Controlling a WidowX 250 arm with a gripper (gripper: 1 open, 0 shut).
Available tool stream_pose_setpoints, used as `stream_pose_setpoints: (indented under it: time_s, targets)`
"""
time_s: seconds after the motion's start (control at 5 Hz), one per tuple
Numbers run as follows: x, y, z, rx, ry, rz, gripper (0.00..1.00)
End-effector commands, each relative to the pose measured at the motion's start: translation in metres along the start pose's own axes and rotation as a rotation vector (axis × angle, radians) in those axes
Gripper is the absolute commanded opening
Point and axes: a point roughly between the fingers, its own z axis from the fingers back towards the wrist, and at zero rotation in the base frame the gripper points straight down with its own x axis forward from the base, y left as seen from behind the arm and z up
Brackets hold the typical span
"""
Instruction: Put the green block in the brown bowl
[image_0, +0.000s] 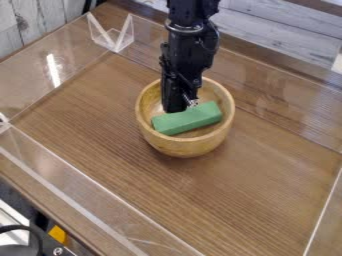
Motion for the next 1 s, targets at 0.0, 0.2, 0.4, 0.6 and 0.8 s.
stream_pose_setpoints:
  time_s: [0.0, 0.2, 0.4, 0.6, 0.8]
  targets:
    - [-0.0029, 0.0052, 0.0198, 0.038, -0.052, 0.025, 0.0]
    - [-0.0045, 0.0054, 0.0202, 0.035, -0.052, 0.033, 0.0]
    - [-0.0061, 0.0056, 0.0206, 0.031, -0.052, 0.041, 0.0]
    - [-0.0076, 0.0057, 0.0209, 0.026, -0.051, 0.049, 0.0]
    - [-0.0093, 0.0058, 0.0212, 0.022, -0.051, 0.057, 0.0]
